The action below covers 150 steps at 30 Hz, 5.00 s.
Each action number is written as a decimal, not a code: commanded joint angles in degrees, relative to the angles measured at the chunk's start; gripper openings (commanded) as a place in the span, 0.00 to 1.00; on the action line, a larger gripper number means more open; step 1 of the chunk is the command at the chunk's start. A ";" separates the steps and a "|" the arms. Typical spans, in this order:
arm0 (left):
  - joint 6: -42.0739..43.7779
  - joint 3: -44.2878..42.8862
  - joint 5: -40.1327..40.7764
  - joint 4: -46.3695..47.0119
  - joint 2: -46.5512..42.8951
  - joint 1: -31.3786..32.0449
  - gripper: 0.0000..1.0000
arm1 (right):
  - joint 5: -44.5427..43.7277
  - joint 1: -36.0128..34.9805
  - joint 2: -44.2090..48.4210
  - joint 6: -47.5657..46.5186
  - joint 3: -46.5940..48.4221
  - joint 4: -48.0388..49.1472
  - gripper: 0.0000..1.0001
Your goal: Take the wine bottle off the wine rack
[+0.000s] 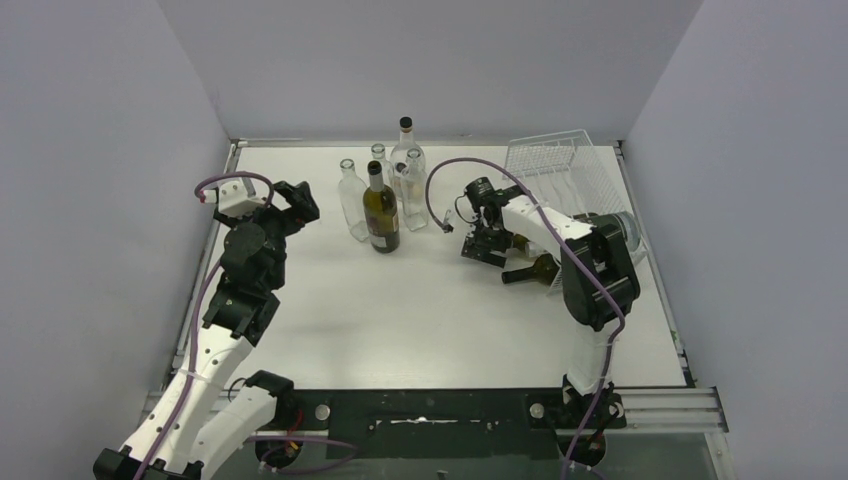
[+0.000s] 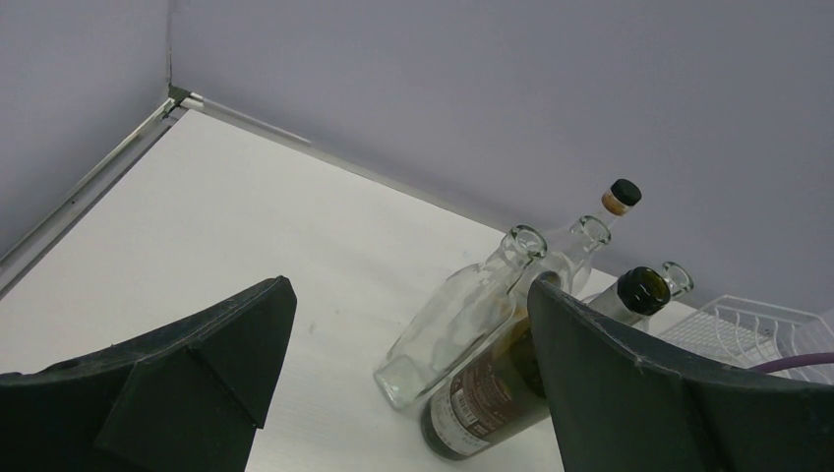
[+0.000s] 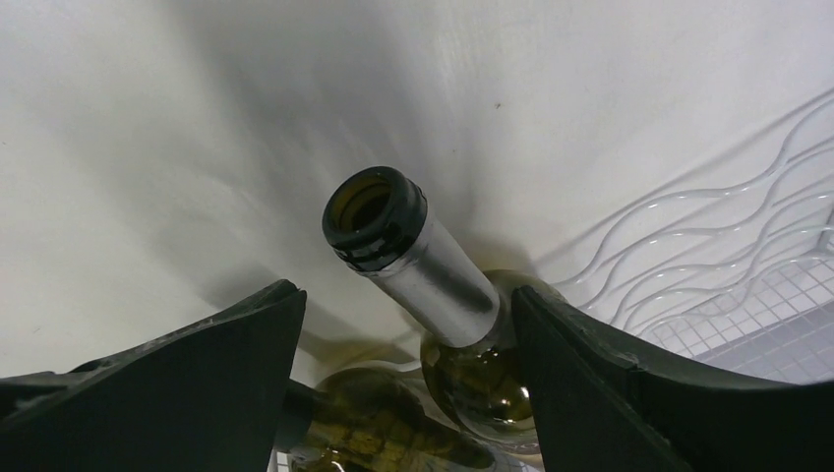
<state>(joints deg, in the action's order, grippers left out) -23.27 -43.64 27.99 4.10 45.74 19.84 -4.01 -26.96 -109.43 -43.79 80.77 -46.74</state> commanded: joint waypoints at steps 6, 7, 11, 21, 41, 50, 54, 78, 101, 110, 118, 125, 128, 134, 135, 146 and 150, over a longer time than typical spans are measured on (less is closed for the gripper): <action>0.68 -0.83 0.40 3.11 -0.82 0.20 0.90 | -3.11 0.68 -0.64 -4.26 1.18 3.52 0.73; 0.68 -0.77 0.40 3.11 -0.82 0.20 0.90 | -3.15 0.68 -0.84 -4.29 1.33 3.44 0.72; 0.68 -0.75 0.43 3.11 -0.83 0.20 0.90 | -2.64 0.66 -0.66 -4.63 0.53 3.75 0.72; 0.59 -0.75 0.31 3.11 -0.89 0.22 0.90 | -2.27 0.99 -0.80 -4.79 -1.26 4.87 0.59; 0.50 -0.69 -0.04 3.11 -0.58 0.21 0.90 | -1.60 0.94 1.17 -6.37 -3.94 8.07 0.43; 0.42 -0.70 -0.12 3.20 -0.56 0.15 0.90 | 0.82 -1.26 4.73 -6.89 -5.36 11.80 0.29; 0.42 -0.70 -0.13 3.20 -0.47 0.12 0.90 | 4.69 -2.40 7.54 -5.45 -5.30 12.80 0.19; -0.11 -0.57 -0.59 3.28 0.10 0.08 0.90 | 11.07 -15.82 17.27 5.09 -3.43 21.95 0.00; -0.20 -0.51 -0.63 3.28 -0.12 0.03 0.90 | 25.39 -15.21 25.39 23.16 -5.46 45.41 0.00; -0.13 -0.55 -0.67 3.28 -0.29 -0.04 0.90 | 33.63 -10.14 24.37 34.91 -5.52 56.13 0.00; -0.17 -0.52 -0.74 3.28 -0.38 -0.14 0.90 | 30.86 -8.24 20.66 39.39 -2.75 56.99 0.00; -0.04 -0.55 -0.52 3.28 -0.46 -0.15 0.90 | 34.22 -5.44 18.39 43.31 -3.12 61.33 0.00; -0.02 -0.57 -0.47 3.28 -0.38 -0.15 0.90 | 34.17 -5.14 17.70 43.56 -3.35 61.08 0.00; -0.07 -0.59 -0.51 3.19 -0.36 -0.15 0.90 | 34.44 -5.53 17.64 42.73 -5.51 60.64 0.19; -0.11 -0.57 -0.56 3.20 -0.30 -0.14 0.90 | 34.38 -5.72 17.43 42.36 -5.16 59.88 0.26; -0.20 -0.57 -0.61 3.18 -0.14 -0.24 0.90 | 30.47 -7.24 16.88 38.65 -0.91 54.23 0.79; -0.29 -0.65 -0.78 3.19 -0.17 -0.23 0.90 | 30.46 -7.23 18.08 38.08 -0.91 53.35 0.86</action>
<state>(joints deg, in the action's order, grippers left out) -23.35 -43.64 27.83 4.10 45.98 19.77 27.40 -34.17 -93.43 -4.25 77.49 5.37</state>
